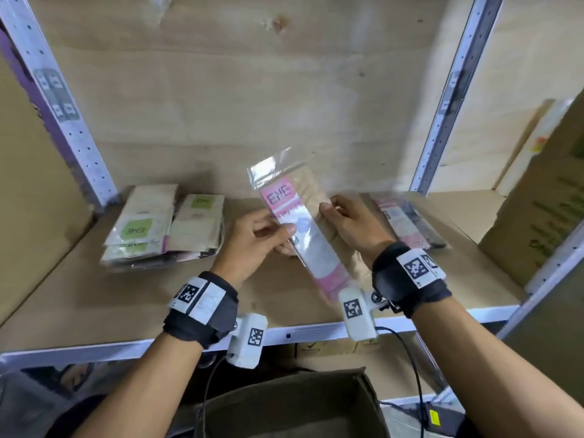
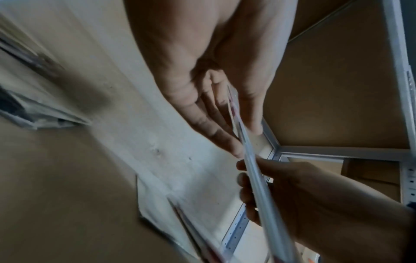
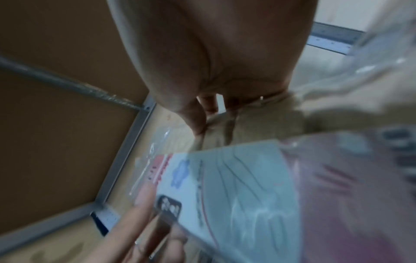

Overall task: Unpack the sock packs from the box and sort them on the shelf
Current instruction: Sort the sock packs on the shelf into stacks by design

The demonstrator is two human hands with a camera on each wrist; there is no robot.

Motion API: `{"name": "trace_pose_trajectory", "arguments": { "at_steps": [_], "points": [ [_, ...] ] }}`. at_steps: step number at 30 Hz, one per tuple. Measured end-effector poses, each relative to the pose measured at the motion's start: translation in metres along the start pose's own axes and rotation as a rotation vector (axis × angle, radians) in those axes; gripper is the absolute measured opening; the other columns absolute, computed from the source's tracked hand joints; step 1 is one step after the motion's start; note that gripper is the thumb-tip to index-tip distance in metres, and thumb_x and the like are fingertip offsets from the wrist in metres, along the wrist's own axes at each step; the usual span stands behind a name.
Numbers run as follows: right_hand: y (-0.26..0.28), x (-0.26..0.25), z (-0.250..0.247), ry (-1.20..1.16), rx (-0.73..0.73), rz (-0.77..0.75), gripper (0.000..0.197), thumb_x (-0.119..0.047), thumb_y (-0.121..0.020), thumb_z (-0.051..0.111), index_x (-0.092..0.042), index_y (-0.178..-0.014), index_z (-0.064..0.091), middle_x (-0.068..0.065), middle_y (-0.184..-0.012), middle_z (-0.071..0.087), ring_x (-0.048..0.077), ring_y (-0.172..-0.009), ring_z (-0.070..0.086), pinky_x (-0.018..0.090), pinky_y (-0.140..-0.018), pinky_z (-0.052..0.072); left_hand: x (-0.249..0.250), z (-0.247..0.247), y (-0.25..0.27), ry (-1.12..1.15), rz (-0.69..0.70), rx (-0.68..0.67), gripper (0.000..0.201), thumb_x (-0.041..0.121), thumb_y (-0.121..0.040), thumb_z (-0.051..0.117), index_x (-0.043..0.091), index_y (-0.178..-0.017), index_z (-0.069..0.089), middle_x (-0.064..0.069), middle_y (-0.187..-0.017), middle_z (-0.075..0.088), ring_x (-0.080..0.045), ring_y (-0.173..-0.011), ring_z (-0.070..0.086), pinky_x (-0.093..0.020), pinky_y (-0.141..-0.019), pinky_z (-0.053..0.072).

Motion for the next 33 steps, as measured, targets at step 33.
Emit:
{"name": "trace_pose_trajectory", "arguments": {
  "at_steps": [33],
  "points": [
    [0.012, 0.018, 0.016, -0.002, -0.17, -0.18, 0.028, -0.022, -0.093, 0.049, -0.024, -0.065, 0.05, -0.02, -0.053, 0.05, -0.002, -0.053, 0.046, 0.009, -0.057, 0.036, 0.001, 0.003, -0.01, 0.355, -0.376, 0.031, 0.043, 0.05, -0.098, 0.056, 0.029, -0.071, 0.081, 0.0, -0.076, 0.077, -0.016, -0.069, 0.075, -0.023, -0.058, 0.055]
  ]
}}
Point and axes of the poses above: each hand's wrist, its own y-axis away from the middle knuckle, its own z-axis out of the palm, x = y × z, the point moved 1 cm from there along -y, towards the middle knuckle
